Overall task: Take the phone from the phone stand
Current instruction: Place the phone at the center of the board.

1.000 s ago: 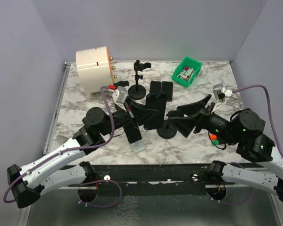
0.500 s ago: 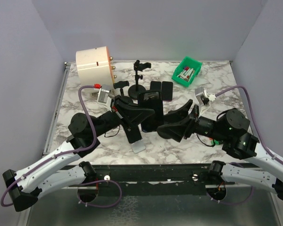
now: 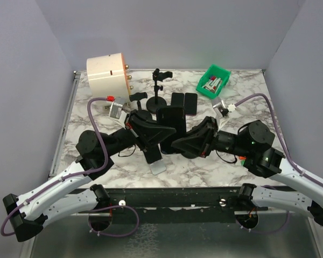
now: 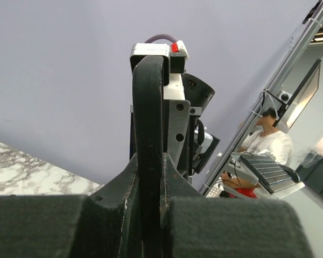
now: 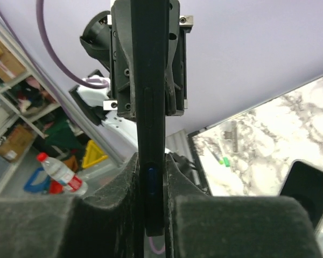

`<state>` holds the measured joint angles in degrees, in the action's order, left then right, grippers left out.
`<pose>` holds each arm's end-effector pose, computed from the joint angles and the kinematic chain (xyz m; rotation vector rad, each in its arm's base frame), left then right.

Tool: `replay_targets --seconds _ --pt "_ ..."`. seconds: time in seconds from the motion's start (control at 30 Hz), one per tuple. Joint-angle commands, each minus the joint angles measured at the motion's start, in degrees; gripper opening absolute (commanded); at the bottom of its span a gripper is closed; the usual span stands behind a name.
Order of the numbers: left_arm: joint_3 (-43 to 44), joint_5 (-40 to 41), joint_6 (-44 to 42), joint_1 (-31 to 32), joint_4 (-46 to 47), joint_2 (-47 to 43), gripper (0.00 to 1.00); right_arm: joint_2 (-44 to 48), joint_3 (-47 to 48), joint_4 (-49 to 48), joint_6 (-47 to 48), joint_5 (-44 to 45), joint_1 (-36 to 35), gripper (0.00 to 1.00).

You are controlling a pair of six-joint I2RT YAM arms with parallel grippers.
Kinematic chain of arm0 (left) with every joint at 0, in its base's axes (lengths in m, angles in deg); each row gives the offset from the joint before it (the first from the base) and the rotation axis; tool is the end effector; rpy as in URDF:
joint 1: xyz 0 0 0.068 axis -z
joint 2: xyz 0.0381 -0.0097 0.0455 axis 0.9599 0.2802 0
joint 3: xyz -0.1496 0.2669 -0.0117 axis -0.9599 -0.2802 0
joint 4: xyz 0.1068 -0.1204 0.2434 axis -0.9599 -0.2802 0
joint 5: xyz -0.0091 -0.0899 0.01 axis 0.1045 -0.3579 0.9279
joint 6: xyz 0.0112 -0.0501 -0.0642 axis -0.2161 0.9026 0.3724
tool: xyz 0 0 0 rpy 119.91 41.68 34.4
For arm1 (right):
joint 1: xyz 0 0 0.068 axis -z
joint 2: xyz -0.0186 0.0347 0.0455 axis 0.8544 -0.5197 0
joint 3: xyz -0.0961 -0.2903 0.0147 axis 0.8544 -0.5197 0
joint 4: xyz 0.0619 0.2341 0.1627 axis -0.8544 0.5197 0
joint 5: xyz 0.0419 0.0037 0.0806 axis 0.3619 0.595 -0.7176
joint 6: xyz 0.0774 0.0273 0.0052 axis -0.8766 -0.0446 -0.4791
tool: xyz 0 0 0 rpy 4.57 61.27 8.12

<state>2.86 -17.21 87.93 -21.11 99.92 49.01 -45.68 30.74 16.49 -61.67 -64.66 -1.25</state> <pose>0.1093 -0.1832 0.4692 0.4592 1.1122 -1.6615 0.0945 0.2078 0.4655 -0.6900 1.3691 1.4887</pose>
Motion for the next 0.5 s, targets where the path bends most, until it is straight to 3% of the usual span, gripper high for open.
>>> replay_targets --seconds 0.0,0.03,0.13,0.17,0.37,0.47 --pt "-0.5 0.2 0.2 0.0 5.0 -2.8 0.13 1.0 0.3 -1.9 -0.4 0.4 -0.3 0.03" --pt "-1.0 1.2 -0.9 0.0 4.9 -3.5 0.38 1.4 0.7 -0.9 0.1 2.3 -0.3 0.01" --pt "-4.3 7.7 -4.9 0.0 4.7 -7.4 0.94 1.9 3.6 5.5 2.9 11.2 -0.3 0.0" --pt "-5.8 10.9 -6.3 0.0 4.6 -9.2 0.98 1.6 5.1 8.9 3.6 15.7 -0.3 0.0" --pt "-10.9 27.1 -18.6 0.0 -0.3 -17.9 0.99 -8.2 19.7 30.4 9.4 48.3 -0.2 0.0" --pt "-11.9 31.2 -24.8 0.0 -4.6 -20.3 0.99 -13.4 24.7 34.5 14.2 59.2 0.4 0.0"
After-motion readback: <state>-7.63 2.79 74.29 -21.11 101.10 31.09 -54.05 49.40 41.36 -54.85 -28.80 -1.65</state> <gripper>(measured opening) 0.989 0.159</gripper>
